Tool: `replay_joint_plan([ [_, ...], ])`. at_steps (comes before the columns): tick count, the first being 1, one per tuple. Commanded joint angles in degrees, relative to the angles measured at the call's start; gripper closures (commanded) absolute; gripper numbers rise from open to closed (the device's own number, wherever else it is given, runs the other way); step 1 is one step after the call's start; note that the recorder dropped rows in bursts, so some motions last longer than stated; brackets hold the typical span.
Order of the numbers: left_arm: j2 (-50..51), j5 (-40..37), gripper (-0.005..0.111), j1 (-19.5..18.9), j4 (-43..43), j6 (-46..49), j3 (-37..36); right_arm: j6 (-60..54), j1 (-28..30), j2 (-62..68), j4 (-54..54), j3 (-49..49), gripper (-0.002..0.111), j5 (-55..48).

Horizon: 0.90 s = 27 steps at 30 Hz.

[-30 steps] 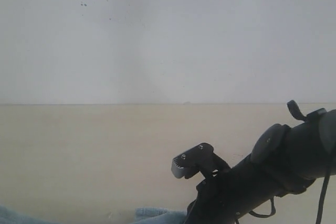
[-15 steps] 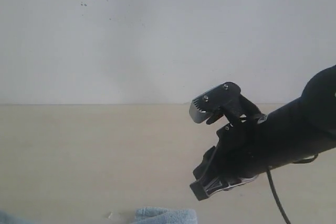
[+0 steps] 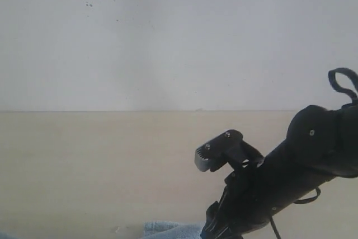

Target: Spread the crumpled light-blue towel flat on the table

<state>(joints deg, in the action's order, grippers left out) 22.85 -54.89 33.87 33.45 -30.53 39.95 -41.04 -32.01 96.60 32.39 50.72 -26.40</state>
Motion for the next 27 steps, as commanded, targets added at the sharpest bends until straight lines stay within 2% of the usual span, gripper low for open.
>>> replay_joint_plan([
  [1, -0.5, 0.9, 0.103, -0.1, 0.0, 0.2, 0.5, -5.8, -2.6, 2.9, 4.1, 0.2, 0.049, 2.0],
  [5, -0.5, 0.9, 0.103, -0.1, 0.0, 0.2, 0.5, -7.4, -5.6, 5.4, 4.5, 0.3, 0.049, 5.3],
  [11, -0.5, 0.9, 0.103, -0.1, 0.0, 0.8, 0.5, -7.5, -7.0, 10.1, 4.5, 1.0, 0.049, 8.7],
  [13, -0.5, 0.9, 0.103, -0.1, 0.0, 1.5, 0.5, -7.5, -7.0, 11.5, 4.5, 1.9, 0.060, 7.5],
  [14, -0.5, 0.9, 0.103, -0.1, 0.0, 1.8, 0.5, -7.5, -7.1, 11.7, 4.5, 1.9, 0.077, 7.6],
  [15, -0.5, 0.9, 0.103, -0.1, 0.0, 1.8, 0.5, -7.5, -7.1, 11.7, 4.5, 1.9, 0.087, 7.8],
  [16, -0.5, 0.9, 0.103, -0.1, 0.0, 1.8, 0.5, -7.3, -7.1, 11.2, 4.5, 1.9, 0.103, 8.8],
  [17, -0.5, 0.9, 0.103, -0.1, 0.0, 1.8, 0.5, -6.7, -7.1, 10.9, 4.5, 1.9, 0.109, 9.5],
  [20, -0.5, 0.9, 0.103, -0.1, -1.0, 1.8, 0.5, -5.7, -6.6, 7.3, 3.9, 1.9, 0.102, 10.0],
  [22, -0.5, 0.9, 0.103, -0.1, -2.6, 1.8, 0.5, -2.9, -5.3, 3.1, 0.7, 1.9, 0.102, 7.2],
  [24, -0.5, 2.2, 0.103, -0.1, -7.2, 3.8, 0.5, 3.3, -3.5, -1.1, -7.6, 1.9, 0.102, 4.6],
  [27, -0.4, 6.1, 0.103, -0.1, -22.0, 14.2, 0.5, 17.3, 0.3, -8.8, -24.7, 1.9, 0.102, -1.2],
])
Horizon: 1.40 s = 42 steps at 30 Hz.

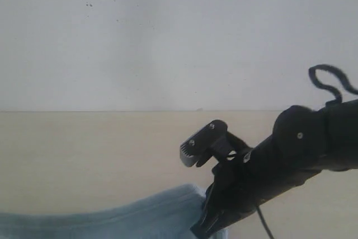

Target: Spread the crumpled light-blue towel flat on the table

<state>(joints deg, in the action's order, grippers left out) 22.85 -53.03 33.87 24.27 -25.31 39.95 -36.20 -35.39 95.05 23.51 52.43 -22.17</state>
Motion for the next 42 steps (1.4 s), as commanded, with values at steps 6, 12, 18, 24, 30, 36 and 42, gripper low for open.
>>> replay_joint_plan([
  [6, -0.2, 3.9, 0.103, -0.1, -14.7, 9.9, 0.3, 17.0, 3.0, -22.6, -24.1, 0.2, 0.102, -14.3],
  [12, -0.2, 3.6, 0.103, -0.1, -15.2, 10.0, 0.3, 17.0, -9.4, -19.7, -23.9, 0.2, 0.102, -13.8],
  [18, -0.2, 3.2, 0.103, -0.1, -16.5, 10.0, 0.3, 18.8, -15.8, -6.0, -23.9, 0.2, 0.101, -6.5],
  [24, -0.2, 2.0, 0.103, -0.1, -15.3, 10.0, 0.3, 18.9, -16.1, 1.6, -23.5, 0.2, 0.072, -3.0],
  [30, -0.2, 1.9, 0.103, -0.1, -15.3, 10.8, 0.3, 19.8, -16.0, -0.5, -22.9, 0.2, 0.051, 0.4],
  [36, -0.2, 1.8, 0.103, -0.1, -15.5, 10.8, 0.3, 19.8, -16.0, -8.6, -22.9, 0.2, 0.053, 0.2],
  [42, -0.2, 1.3, 0.103, -0.1, -15.8, 10.8, 0.3, 19.8, -13.7, -13.6, -25.0, 0.2, 0.053, -5.7],
])
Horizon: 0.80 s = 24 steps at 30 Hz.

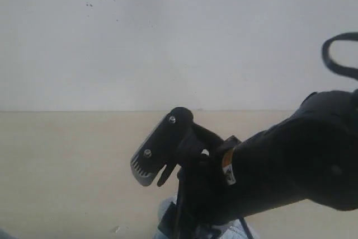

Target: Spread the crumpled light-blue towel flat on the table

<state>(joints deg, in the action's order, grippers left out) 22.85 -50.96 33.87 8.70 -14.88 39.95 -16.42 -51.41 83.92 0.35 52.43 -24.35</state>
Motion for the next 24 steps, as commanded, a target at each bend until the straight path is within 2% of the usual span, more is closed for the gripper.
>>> replay_joint_plan([
  [1, -0.2, -1.1, 0.103, -0.1, -0.3, 0.4, 0.3, 0.0, 3.8, -2.6, -2.2, 0.2, 0.053, -4.1],
  [8, -1.4, -3.1, 0.103, -0.1, -0.6, 0.4, 0.3, -0.2, 17.6, -2.1, -2.2, 0.2, 0.053, -4.3],
  [11, -1.5, -3.0, 0.103, -0.1, -0.5, 0.4, 0.3, -2.6, 21.3, 0.1, 0.4, 0.2, 0.054, -4.8],
  [17, -1.5, -2.9, 0.103, -0.1, -0.4, 0.4, 0.3, -11.1, 21.8, 9.7, 7.1, 0.2, 0.058, -5.0],
  [24, -1.5, -3.0, 0.103, -0.1, 0.6, 0.4, 0.3, -14.0, 21.8, 16.2, 7.8, 0.2, 0.058, -4.7],
])
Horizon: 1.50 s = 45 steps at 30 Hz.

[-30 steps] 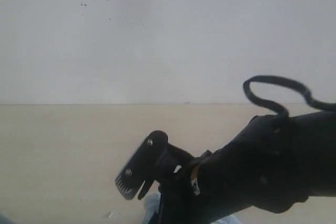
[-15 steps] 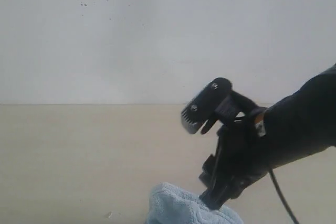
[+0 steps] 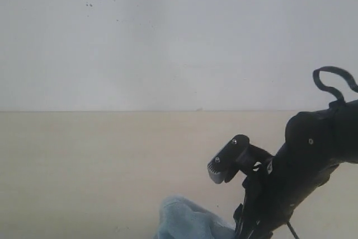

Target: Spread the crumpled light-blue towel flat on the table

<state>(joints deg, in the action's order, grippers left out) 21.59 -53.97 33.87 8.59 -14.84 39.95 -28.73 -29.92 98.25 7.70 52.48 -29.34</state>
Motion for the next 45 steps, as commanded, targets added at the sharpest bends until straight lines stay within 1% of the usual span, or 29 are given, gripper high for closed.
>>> replay_joint_plan([
  [1, -0.3, 0.0, 0.103, -0.1, 0.9, 0.3, 0.3, -1.9, 0.3, 2.2, 0.5, 0.2, 0.058, 0.4],
  [9, -0.3, 0.0, 0.103, -0.1, 1.3, 0.3, 0.3, -2.5, 0.3, 1.0, 0.5, 0.2, 0.058, -1.0],
  [21, -0.3, -1.1, 0.103, -0.1, 1.3, 0.3, 0.3, -3.0, 0.3, -5.1, 0.9, 0.2, 0.058, -9.2],
  [29, -0.3, -1.1, 0.103, -0.1, 1.3, 0.3, 0.3, -4.8, 0.3, -4.1, 2.6, 0.2, 0.058, -9.0],
  [45, -0.3, -0.9, 0.103, -0.1, 1.3, 1.2, 0.3, -6.6, 0.3, 3.2, 3.1, 0.2, 0.058, -6.9],
])
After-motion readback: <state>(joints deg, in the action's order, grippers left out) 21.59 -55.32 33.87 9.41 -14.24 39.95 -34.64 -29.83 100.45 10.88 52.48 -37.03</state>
